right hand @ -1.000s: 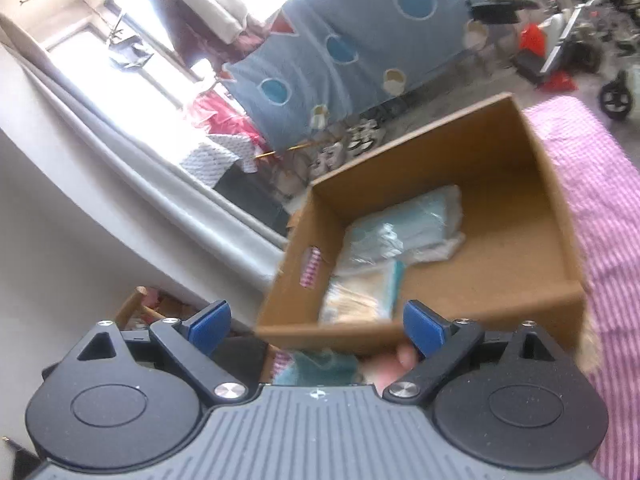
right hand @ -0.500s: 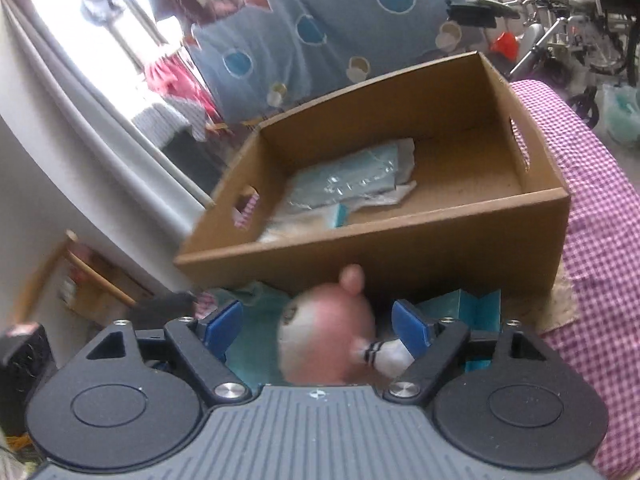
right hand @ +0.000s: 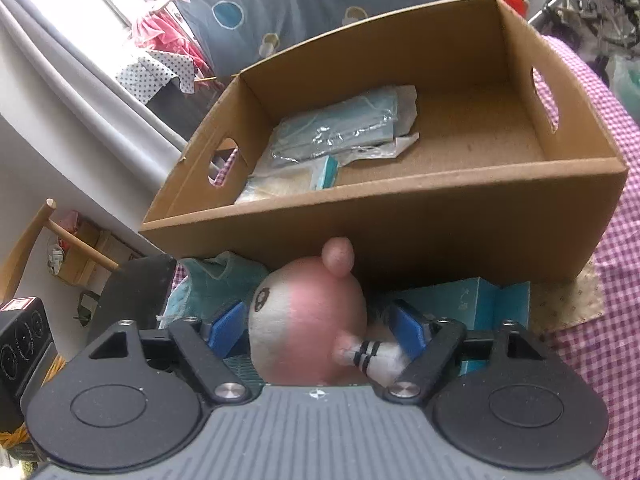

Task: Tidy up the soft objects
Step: 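Move both tools to the pink-and-white plush toy and grasp it, then lift the plush toy with both tools and lower it into the box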

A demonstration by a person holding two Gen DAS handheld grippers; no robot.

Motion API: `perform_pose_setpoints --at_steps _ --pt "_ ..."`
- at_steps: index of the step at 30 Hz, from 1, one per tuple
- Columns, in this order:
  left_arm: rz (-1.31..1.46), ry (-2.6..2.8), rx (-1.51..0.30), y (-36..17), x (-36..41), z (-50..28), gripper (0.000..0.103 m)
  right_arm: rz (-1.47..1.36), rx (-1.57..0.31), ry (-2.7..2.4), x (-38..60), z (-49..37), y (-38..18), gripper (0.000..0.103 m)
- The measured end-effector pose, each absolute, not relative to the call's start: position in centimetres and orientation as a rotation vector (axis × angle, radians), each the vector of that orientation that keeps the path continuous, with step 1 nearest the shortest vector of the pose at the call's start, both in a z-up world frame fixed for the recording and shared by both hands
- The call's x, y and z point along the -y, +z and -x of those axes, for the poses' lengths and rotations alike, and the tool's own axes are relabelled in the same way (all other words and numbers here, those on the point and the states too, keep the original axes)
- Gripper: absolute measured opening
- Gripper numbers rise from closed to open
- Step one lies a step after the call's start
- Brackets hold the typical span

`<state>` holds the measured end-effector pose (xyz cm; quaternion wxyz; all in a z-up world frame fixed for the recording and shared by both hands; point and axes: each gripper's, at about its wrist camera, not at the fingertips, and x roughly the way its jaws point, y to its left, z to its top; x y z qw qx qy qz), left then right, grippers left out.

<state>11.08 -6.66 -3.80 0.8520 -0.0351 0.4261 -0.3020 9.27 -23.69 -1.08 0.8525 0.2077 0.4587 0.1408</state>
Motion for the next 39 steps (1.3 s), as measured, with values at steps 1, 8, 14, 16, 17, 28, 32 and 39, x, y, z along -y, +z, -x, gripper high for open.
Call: perform_pose_setpoints --at_steps 1,8,14,16,17,28,32,39 --pt "0.077 -0.634 -0.903 -4.0 6.7 -11.2 0.079 -0.444 -0.973 0.301 23.7 -9.5 -1.3 0.072" --pt "0.104 -0.621 -0.906 -4.1 7.0 -11.5 0.079 -0.508 -0.983 0.332 23.9 -9.4 -1.9 0.061" --pt "0.134 -0.624 -0.889 -3.5 6.6 -11.2 0.079 -0.494 -0.949 0.337 23.5 -8.1 -0.6 0.061" --pt "0.136 -0.622 -0.875 -3.1 6.3 -10.7 0.079 -0.494 -0.933 0.339 23.5 -7.6 0.0 0.061" --pt "0.136 -0.622 -0.865 -2.7 6.2 -10.4 0.079 -0.494 -0.924 0.341 23.5 -7.3 0.2 0.061" --pt "0.111 -0.578 -0.662 3.5 4.0 -6.6 0.079 -0.511 -0.778 0.419 22.2 -4.3 5.4 0.061" --pt "0.074 -0.567 -0.580 6.2 3.7 -6.2 0.079 -0.511 -0.698 0.446 22.4 -4.6 7.7 0.061" --pt "0.016 -0.570 -0.512 9.8 5.0 -9.5 0.079 -0.527 -0.648 0.472 23.8 -8.7 10.4 0.061"
